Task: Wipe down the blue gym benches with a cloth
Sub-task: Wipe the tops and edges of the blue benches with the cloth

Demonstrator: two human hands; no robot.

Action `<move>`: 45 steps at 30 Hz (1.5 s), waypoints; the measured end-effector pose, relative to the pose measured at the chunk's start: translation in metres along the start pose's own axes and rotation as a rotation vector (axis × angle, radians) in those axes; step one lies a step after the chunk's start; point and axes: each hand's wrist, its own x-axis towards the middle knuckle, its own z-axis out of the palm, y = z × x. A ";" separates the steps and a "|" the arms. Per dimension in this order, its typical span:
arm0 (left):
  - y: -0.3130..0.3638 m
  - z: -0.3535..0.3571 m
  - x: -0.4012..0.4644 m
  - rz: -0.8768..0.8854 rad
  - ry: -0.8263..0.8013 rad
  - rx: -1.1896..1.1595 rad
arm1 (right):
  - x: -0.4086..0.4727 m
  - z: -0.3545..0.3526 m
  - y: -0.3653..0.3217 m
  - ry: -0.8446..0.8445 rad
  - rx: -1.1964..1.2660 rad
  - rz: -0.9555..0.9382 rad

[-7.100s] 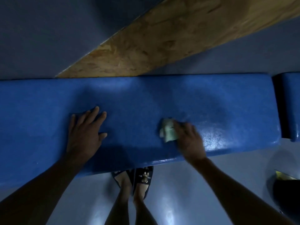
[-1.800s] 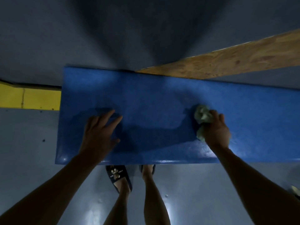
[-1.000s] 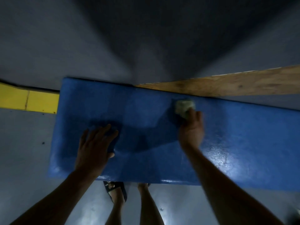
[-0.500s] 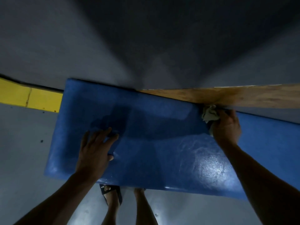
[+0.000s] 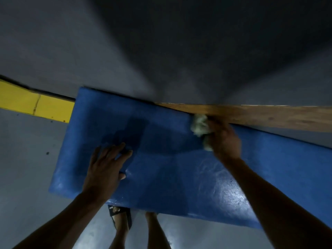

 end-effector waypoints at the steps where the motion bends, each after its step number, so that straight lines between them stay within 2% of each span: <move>1: 0.000 0.000 0.000 -0.002 0.001 -0.003 | -0.009 -0.008 0.027 -0.001 0.004 0.115; 5: 0.000 0.000 0.001 -0.002 0.045 -0.028 | -0.034 -0.014 0.073 0.089 0.026 0.512; 7: 0.002 0.000 0.000 -0.008 0.071 -0.038 | -0.027 -0.003 0.052 0.122 0.098 0.723; 9: 0.002 0.003 -0.002 0.004 0.101 -0.045 | -0.015 0.015 0.003 0.130 0.150 0.807; 12: -0.005 0.009 -0.003 0.037 0.119 -0.086 | -0.005 0.039 -0.102 0.109 0.267 0.614; 15: -0.008 0.006 -0.002 0.043 0.061 -0.110 | 0.008 0.053 -0.184 0.010 0.211 0.225; 17: -0.008 0.001 -0.001 0.033 0.025 -0.104 | 0.023 0.047 -0.193 -0.070 0.136 0.017; 19: -0.012 -0.001 -0.001 0.052 0.021 -0.103 | 0.030 0.034 -0.167 -0.098 0.040 -0.091; 20: -0.016 -0.001 -0.001 0.079 0.019 -0.112 | 0.029 0.027 -0.145 -0.106 -0.005 -0.100; 22: -0.026 -0.002 0.001 0.141 0.023 -0.127 | 0.015 0.013 -0.095 -0.112 -0.015 0.027; 25: -0.047 -0.007 0.005 0.211 0.060 -0.207 | -0.014 -0.001 -0.051 -0.039 0.037 0.430; 27: -0.065 -0.017 0.006 0.207 0.126 -0.256 | -0.019 0.006 -0.063 -0.004 0.042 0.637; 30: -0.098 -0.036 0.005 0.175 0.207 -0.246 | -0.001 0.035 -0.137 0.056 0.123 0.836; 31: -0.111 -0.042 0.005 0.162 0.209 -0.231 | 0.008 0.046 -0.171 0.065 0.163 0.832; 33: -0.134 -0.049 0.004 0.112 0.179 -0.180 | 0.019 0.068 -0.246 0.062 0.228 0.666; 36: -0.157 -0.047 0.001 0.053 0.122 -0.134 | 0.017 0.083 -0.335 -0.002 0.240 0.169; 38: -0.163 -0.046 -0.001 0.058 0.069 -0.118 | 0.013 0.076 -0.339 -0.087 0.166 -0.074; 40: -0.166 -0.046 -0.001 0.049 0.002 -0.119 | 0.014 0.065 -0.302 -0.056 0.071 -0.199; 42: -0.166 -0.047 0.002 0.034 -0.054 -0.139 | 0.011 0.052 -0.244 -0.068 0.024 -0.113; 45: -0.164 -0.049 0.007 0.039 -0.104 -0.123 | -0.002 0.028 -0.166 -0.014 0.079 0.360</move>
